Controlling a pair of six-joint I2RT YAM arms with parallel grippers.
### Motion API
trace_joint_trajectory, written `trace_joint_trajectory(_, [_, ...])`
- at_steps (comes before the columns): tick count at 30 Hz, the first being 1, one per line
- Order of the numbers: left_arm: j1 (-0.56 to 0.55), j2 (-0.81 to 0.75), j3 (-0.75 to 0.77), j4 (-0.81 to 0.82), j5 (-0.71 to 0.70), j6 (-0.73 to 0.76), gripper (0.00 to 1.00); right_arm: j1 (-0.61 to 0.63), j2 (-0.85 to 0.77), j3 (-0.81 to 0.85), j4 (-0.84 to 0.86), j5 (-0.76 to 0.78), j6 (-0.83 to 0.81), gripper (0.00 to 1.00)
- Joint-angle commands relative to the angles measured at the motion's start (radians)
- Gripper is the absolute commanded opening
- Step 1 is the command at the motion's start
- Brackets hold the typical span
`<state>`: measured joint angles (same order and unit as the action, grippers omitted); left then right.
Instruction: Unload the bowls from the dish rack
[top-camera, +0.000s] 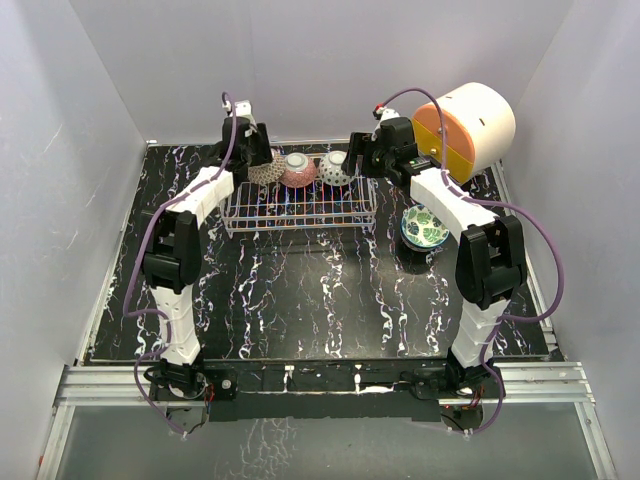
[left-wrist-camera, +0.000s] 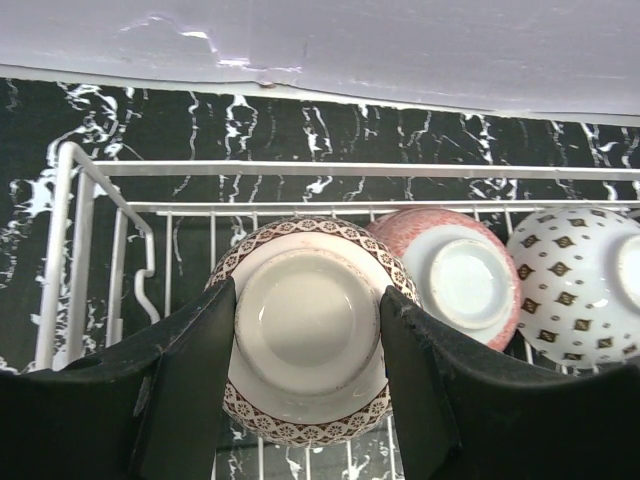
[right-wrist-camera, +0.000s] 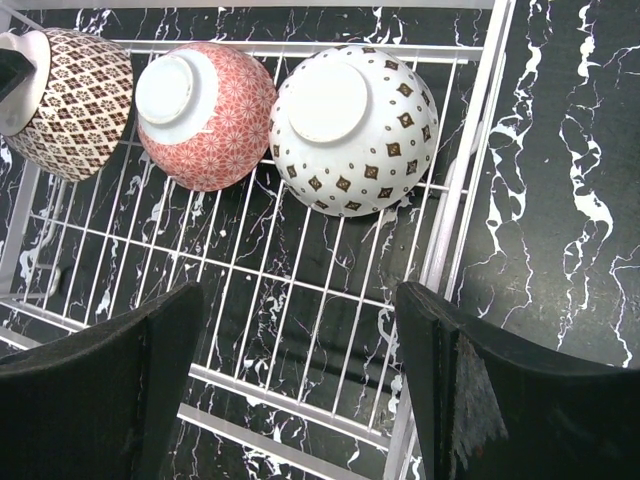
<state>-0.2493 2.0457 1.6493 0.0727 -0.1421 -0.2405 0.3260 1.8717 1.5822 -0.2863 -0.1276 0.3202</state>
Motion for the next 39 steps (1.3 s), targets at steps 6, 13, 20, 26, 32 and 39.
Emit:
trace_joint_trajectory(6, [0.042,-0.103,0.051,0.042,0.186,-0.142,0.24,-0.002,0.004,0.067,0.041,-0.058,0.019,0.79])
trace_joint_trajectory(13, [0.067,-0.115,0.010,0.111,0.301,-0.252,0.24,-0.002,0.053,0.145,0.068,-0.265,0.084,0.78])
trace_joint_trajectory(20, [0.085,-0.124,-0.019,0.159,0.373,-0.341,0.24,-0.002,0.128,0.177,0.206,-0.490,0.240,0.76])
trace_joint_trajectory(26, [0.094,-0.123,-0.038,0.207,0.436,-0.405,0.25,0.014,0.190,0.213,0.290,-0.561,0.327,0.76])
trace_joint_trajectory(32, [0.096,-0.124,-0.066,0.266,0.482,-0.466,0.25,0.029,0.239,0.248,0.351,-0.579,0.386,0.75])
trace_joint_trajectory(39, [0.102,-0.119,-0.103,0.335,0.532,-0.558,0.25,0.036,0.299,0.332,0.367,-0.586,0.434,0.73])
